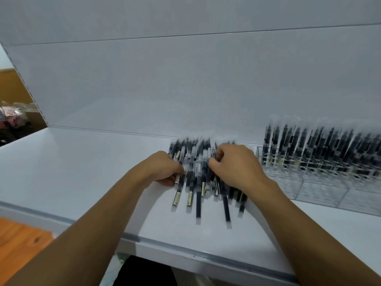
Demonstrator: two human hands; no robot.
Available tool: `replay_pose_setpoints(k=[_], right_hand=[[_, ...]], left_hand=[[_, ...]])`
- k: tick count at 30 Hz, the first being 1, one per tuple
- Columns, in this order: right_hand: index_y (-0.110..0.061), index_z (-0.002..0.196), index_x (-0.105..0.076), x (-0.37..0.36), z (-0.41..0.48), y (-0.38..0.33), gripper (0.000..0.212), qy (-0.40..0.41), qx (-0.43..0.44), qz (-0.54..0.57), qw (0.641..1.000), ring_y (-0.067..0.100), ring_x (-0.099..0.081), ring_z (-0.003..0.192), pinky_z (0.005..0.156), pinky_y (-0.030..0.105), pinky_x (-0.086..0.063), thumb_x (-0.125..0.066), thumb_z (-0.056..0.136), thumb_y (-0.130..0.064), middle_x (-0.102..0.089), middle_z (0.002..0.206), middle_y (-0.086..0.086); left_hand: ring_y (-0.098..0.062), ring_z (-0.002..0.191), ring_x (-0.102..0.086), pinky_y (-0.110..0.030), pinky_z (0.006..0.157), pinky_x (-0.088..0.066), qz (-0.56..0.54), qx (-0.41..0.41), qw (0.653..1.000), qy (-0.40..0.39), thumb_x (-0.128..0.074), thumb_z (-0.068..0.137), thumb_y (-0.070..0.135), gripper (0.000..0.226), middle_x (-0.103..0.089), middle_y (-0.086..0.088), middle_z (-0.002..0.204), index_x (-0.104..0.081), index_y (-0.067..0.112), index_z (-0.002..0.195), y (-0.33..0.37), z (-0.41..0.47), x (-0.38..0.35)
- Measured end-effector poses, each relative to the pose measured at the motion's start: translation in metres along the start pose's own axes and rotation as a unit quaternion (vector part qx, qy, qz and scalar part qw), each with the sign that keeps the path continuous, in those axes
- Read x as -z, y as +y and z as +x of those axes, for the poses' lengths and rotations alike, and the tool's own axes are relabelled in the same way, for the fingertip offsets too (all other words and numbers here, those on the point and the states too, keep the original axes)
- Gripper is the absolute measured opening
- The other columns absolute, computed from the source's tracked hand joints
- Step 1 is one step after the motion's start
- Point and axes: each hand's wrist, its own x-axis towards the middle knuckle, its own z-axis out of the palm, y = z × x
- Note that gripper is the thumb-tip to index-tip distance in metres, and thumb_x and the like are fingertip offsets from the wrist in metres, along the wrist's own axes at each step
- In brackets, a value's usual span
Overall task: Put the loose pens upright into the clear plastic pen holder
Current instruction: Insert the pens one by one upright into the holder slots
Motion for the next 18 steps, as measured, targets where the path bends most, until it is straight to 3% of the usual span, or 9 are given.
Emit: replay_pose_setpoints(k=[3, 8, 10, 13, 15, 18], right_hand=[[-0.024, 0.088, -0.059, 0.001, -0.005, -0.001, 0.016, 0.022, 0.014, 0.048, 0.999, 0.006, -0.054, 0.067, 0.060, 0.026, -0.041, -0.054, 0.093, -0.038, -0.061, 0.071, -0.009], [-0.028, 0.088, -0.058, 0.004, -0.011, -0.001, 0.013, 0.048, 0.029, 0.100, 0.993, 0.004, -0.055, 0.060, 0.063, 0.025, -0.041, -0.056, 0.094, -0.039, -0.058, 0.061, -0.011], [-0.028, 0.091, -0.058, 0.003, -0.013, -0.001, 0.011, 0.052, 0.032, 0.119, 0.991, 0.002, -0.053, 0.060, 0.066, 0.026, -0.042, -0.056, 0.093, -0.039, -0.055, 0.062, -0.014], [-0.031, 0.091, -0.058, -0.002, -0.017, -0.001, 0.009, 0.059, 0.032, 0.155, 0.986, 0.000, -0.052, 0.060, 0.071, 0.027, -0.048, -0.057, 0.092, -0.040, -0.053, 0.060, -0.017], [-0.033, 0.090, -0.057, -0.004, -0.018, -0.002, 0.008, 0.064, 0.033, 0.165, 0.984, 0.000, -0.054, 0.059, 0.069, 0.026, -0.049, -0.058, 0.092, -0.041, -0.056, 0.059, -0.016], [-0.037, 0.089, -0.055, -0.006, -0.018, -0.003, 0.006, 0.075, 0.040, 0.177, 0.980, -0.002, -0.055, 0.062, 0.062, 0.020, -0.044, -0.058, 0.091, -0.042, -0.059, 0.063, -0.016]], left_hand=[[-0.017, 0.051, -0.067, -0.024, 0.053, -0.057, 0.011, 0.000, 1.000, -0.016, -0.056, 0.088, 0.005, 0.013, -0.074, -0.011, 0.069, -0.066, -0.001, 0.082, 0.002, -0.010, 0.008], [-0.017, 0.055, -0.063, -0.021, 0.048, -0.050, 0.148, -0.020, 0.988, -0.027, -0.041, 0.091, 0.008, 0.013, -0.073, -0.011, 0.078, -0.054, 0.006, 0.093, 0.000, -0.030, 0.012], [-0.018, 0.065, -0.059, -0.024, 0.055, -0.046, 0.225, -0.034, 0.973, -0.028, -0.043, 0.092, 0.016, 0.017, -0.070, -0.010, 0.084, -0.053, 0.007, 0.102, -0.002, -0.034, 0.003], [-0.019, 0.087, -0.053, -0.031, 0.069, -0.039, 0.314, -0.059, 0.947, 0.009, -0.047, 0.096, 0.044, 0.035, -0.057, -0.002, 0.098, -0.049, 0.014, 0.114, -0.009, -0.035, -0.009], [-0.017, 0.082, -0.055, -0.030, 0.066, -0.040, 0.324, -0.065, 0.944, 0.023, -0.050, 0.094, 0.049, 0.034, -0.060, -0.001, 0.093, -0.055, 0.017, 0.104, -0.011, -0.036, -0.012], [-0.014, 0.060, -0.050, -0.027, 0.052, -0.034, 0.358, -0.083, 0.929, 0.038, -0.050, 0.094, 0.034, 0.033, -0.057, -0.002, 0.067, -0.052, 0.015, 0.067, -0.010, -0.036, -0.014]])
